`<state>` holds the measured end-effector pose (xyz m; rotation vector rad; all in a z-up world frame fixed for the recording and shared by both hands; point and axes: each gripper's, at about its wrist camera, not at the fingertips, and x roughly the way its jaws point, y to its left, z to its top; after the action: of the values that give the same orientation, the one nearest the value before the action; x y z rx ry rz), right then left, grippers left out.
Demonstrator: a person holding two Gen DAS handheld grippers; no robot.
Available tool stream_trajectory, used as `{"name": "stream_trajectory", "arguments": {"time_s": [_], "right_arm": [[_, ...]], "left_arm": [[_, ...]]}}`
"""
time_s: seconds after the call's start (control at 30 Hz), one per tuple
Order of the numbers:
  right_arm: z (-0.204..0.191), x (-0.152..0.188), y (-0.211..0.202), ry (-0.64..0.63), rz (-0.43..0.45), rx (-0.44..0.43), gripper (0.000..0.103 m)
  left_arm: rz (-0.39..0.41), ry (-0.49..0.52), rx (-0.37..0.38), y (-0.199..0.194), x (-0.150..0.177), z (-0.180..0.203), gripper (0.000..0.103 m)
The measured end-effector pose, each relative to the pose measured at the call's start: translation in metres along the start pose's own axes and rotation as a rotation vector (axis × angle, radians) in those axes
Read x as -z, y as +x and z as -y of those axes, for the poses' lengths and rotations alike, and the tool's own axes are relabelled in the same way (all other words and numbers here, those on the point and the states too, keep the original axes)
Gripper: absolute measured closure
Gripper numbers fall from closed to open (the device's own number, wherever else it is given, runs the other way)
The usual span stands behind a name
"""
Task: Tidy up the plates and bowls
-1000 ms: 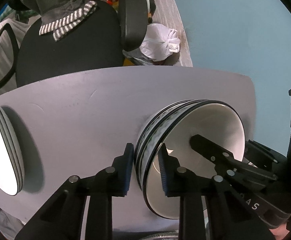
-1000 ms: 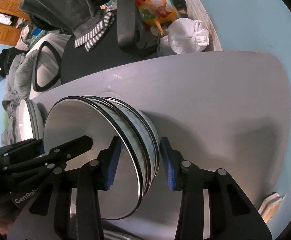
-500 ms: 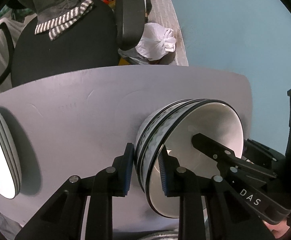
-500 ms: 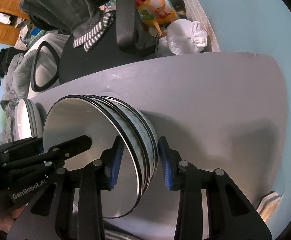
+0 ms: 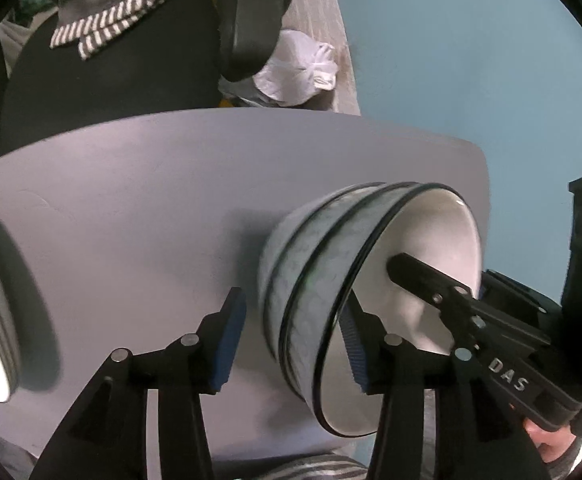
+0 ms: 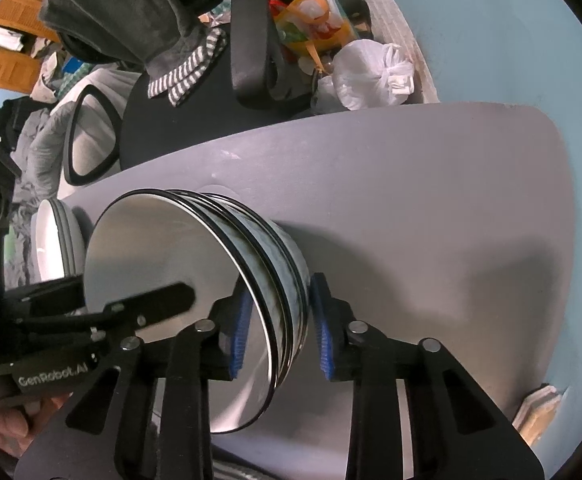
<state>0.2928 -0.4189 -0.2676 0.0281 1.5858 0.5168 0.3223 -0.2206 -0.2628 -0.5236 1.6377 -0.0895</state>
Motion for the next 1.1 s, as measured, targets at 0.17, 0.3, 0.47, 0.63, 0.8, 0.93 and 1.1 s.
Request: {"name": "stream_trajectory", "arguments": {"time_s": [0.17, 0.3, 0.47, 0.63, 0.8, 0.93, 1.1], "right_arm": [[0.002, -0.001, -0.001, 0.002, -0.001, 0.001, 0.08], [0.001, 0.0, -0.001, -0.005, 0.003, 0.002, 0.08], [0.004, 0.0, 0.0, 0.005, 0.0, -0.011, 0.08], [0.007, -0.001, 0.0, 0.019, -0.013, -0.027, 0.078], [0.0, -0.001, -0.001, -0.005, -0.015, -0.004, 0.076], [-0.004, 0.0, -0.002, -0.017, -0.006, 0.035, 0.077], [-0.007, 0.003, -0.002, -0.013, 0.013, 0.06, 0.08]], "left_arm": [[0.02, 0.001, -0.013, -0.001, 0.003, 0.004, 0.062], [0.014, -0.004, -0.003, -0.001, 0.003, 0.0, 0.063], [0.005, -0.036, 0.022, -0.004, 0.003, -0.009, 0.071], [0.01, -0.055, 0.008, -0.009, 0.004, -0.009, 0.081], [0.02, -0.023, -0.032, -0.01, 0.006, -0.001, 0.085], [0.021, 0.006, -0.046, -0.009, 0.006, 0.003, 0.085], [0.018, 0.009, -0.045, -0.009, 0.005, 0.001, 0.085]]}}
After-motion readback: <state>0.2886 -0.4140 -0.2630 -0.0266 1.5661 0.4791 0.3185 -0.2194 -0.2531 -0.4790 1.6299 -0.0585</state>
